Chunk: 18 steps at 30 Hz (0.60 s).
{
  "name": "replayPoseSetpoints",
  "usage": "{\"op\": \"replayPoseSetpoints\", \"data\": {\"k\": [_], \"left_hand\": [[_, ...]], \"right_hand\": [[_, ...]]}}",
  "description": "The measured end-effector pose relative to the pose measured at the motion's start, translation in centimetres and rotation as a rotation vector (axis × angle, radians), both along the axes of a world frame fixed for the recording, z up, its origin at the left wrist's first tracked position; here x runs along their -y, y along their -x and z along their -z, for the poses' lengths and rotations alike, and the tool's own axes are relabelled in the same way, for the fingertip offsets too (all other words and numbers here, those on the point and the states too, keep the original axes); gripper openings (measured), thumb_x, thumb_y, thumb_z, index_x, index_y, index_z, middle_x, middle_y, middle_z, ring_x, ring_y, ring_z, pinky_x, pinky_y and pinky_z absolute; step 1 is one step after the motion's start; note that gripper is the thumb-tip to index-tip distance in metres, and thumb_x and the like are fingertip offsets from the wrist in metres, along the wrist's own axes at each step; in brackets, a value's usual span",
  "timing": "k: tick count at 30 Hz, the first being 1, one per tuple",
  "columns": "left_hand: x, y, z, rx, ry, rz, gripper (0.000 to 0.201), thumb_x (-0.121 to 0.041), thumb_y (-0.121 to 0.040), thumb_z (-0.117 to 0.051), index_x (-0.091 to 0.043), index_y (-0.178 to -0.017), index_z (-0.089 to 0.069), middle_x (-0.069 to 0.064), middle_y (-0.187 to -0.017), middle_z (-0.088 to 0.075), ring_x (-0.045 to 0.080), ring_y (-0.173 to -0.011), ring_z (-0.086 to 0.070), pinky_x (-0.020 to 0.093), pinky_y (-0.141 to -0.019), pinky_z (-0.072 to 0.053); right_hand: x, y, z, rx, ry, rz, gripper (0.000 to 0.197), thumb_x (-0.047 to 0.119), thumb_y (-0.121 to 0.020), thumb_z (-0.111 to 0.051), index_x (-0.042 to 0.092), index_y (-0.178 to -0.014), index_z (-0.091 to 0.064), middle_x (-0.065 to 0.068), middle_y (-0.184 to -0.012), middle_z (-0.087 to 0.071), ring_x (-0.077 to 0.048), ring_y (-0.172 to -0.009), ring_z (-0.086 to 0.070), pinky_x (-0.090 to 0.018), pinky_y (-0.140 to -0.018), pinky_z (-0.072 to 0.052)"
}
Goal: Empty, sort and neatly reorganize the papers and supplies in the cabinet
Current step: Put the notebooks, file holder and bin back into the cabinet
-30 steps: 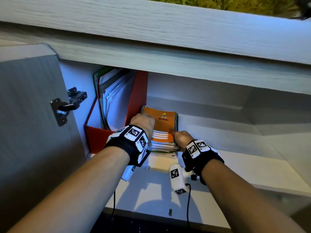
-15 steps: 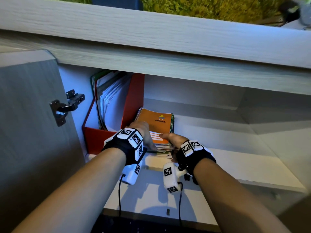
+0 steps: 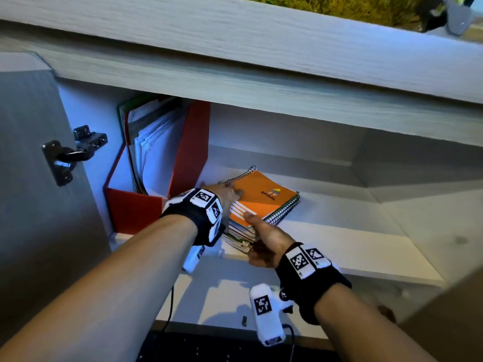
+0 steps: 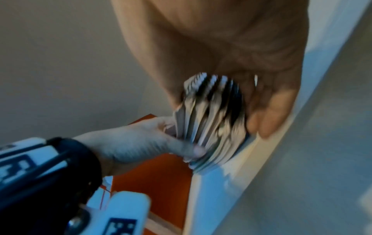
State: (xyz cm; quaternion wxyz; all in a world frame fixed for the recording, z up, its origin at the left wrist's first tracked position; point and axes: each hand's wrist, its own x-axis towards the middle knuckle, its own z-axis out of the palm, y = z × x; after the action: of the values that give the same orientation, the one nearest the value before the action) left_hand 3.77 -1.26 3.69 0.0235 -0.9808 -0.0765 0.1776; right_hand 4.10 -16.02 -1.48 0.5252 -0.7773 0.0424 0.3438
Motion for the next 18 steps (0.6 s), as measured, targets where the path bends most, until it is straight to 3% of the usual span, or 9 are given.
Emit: {"op": "replayPoseSetpoints", "data": {"k": [2, 4, 6, 8, 10, 11, 12, 15, 18], "left_hand": [[-0.3, -0.2, -0.4, 0.001, 0.003, -0.061, 0.084, -0.025, -0.089, -0.066, -0.029, -0.155, -0.014, 0.007, -0.164, -0.004, 0.037, -0.149, -0.01, 0.063, -0.114, -0.019], [-0.3, 0.0, -1.3, 0.08, 0.066, -0.168, 0.058, -0.016, -0.093, -0.054, -0.014, -0.147, -0.036, 0.019, -0.156, -0.028, 0.038, -0.14, -0.034, 0.053, -0.111, -0.035], [0.5, 0.5, -1.8, 0.192, 0.11, -0.26, 0.04, -0.017, -0.097, -0.048, -0.002, -0.133, -0.051, 0.02, -0.141, -0.049, 0.034, -0.126, -0.052, 0.041, -0.103, -0.046], [2.0, 0.5, -1.5, 0.204, 0.236, -0.3, 0.052, -0.038, -0.104, -0.035, -0.002, -0.14, -0.045, 0.018, -0.149, -0.043, 0.032, -0.134, -0.045, 0.043, -0.111, -0.038], [3.8, 0.6, -0.4, 0.038, 0.364, -0.342, 0.078, -0.067, -0.097, -0.026, -0.007, -0.144, -0.043, 0.015, -0.153, -0.038, 0.031, -0.14, -0.037, 0.046, -0.116, -0.029], [4.7, 0.6, 0.0, -0.028, 0.37, -0.324, 0.085, -0.076, -0.09, -0.03, -0.01, -0.14, -0.048, 0.014, -0.151, -0.042, 0.03, -0.139, -0.037, 0.048, -0.117, -0.025], [5.2, 0.4, 0.3, -0.063, 0.353, -0.311, 0.084, -0.08, -0.084, -0.04, -0.013, -0.133, -0.053, 0.013, -0.148, -0.047, 0.03, -0.14, -0.036, 0.051, -0.118, -0.019], [6.1, 0.3, -0.4, -0.122, 0.229, -0.251, 0.078, -0.065, -0.081, -0.064, -0.008, -0.134, -0.053, 0.012, -0.144, -0.05, 0.031, -0.142, -0.031, 0.058, -0.118, -0.004], [6.6, -0.5, -0.4, -0.025, 0.149, -0.249, 0.061, -0.039, -0.098, -0.054, 0.0, -0.143, -0.042, 0.017, -0.152, -0.038, 0.035, -0.142, -0.03, 0.052, -0.117, -0.016]], "right_hand": [[1.6, 0.0, -1.1, 0.031, 0.117, -0.15, 0.07, 0.076, -0.077, -0.051, 0.009, -0.093, -0.063, -0.012, -0.093, -0.068, -0.022, -0.074, -0.062, -0.027, -0.065, -0.052], [3.6, -1.9, -2.9, 0.269, 0.274, -0.208, 0.068, 0.076, -0.078, -0.05, 0.01, -0.081, -0.066, -0.012, -0.086, -0.072, -0.022, -0.068, -0.065, -0.022, -0.058, -0.049], [4.9, -5.6, -4.4, 0.622, 0.549, -0.151, 0.066, 0.078, -0.076, -0.05, 0.012, -0.076, -0.062, -0.012, -0.083, -0.068, -0.027, -0.076, -0.065, -0.027, -0.062, -0.046], [5.3, -8.8, -5.2, 0.774, 0.669, -0.107, 0.077, 0.079, -0.075, -0.05, 0.007, -0.101, -0.061, -0.017, -0.108, -0.065, -0.031, -0.098, -0.062, -0.031, -0.076, -0.047], [4.8, -10.8, -5.0, 0.668, 0.595, -0.126, 0.088, 0.071, -0.076, -0.058, 0.006, -0.135, -0.044, -0.016, -0.138, -0.049, -0.032, -0.122, -0.051, -0.036, -0.095, -0.045], [4.4, -11.2, -4.8, 0.589, 0.539, -0.153, 0.09, 0.066, -0.077, -0.063, 0.007, -0.141, -0.038, -0.014, -0.143, -0.045, -0.032, -0.125, -0.048, -0.037, -0.098, -0.044], [4.1, -11.7, -4.4, 0.529, 0.499, -0.19, 0.086, 0.06, -0.078, -0.065, 0.007, -0.141, -0.04, -0.014, -0.139, -0.048, -0.03, -0.12, -0.051, -0.038, -0.094, -0.046], [3.2, -12.5, -3.3, 0.428, 0.335, -0.192, 0.049, 0.039, -0.082, -0.07, 0.004, -0.114, -0.057, -0.011, -0.089, -0.064, -0.023, -0.077, -0.061, -0.033, -0.067, -0.051], [3.5, -13.1, -2.6, 0.352, 0.212, -0.146, 0.026, 0.031, -0.08, -0.073, 0.009, -0.087, -0.061, -0.01, -0.066, -0.065, -0.025, -0.061, -0.062, -0.035, -0.064, -0.056]]}}
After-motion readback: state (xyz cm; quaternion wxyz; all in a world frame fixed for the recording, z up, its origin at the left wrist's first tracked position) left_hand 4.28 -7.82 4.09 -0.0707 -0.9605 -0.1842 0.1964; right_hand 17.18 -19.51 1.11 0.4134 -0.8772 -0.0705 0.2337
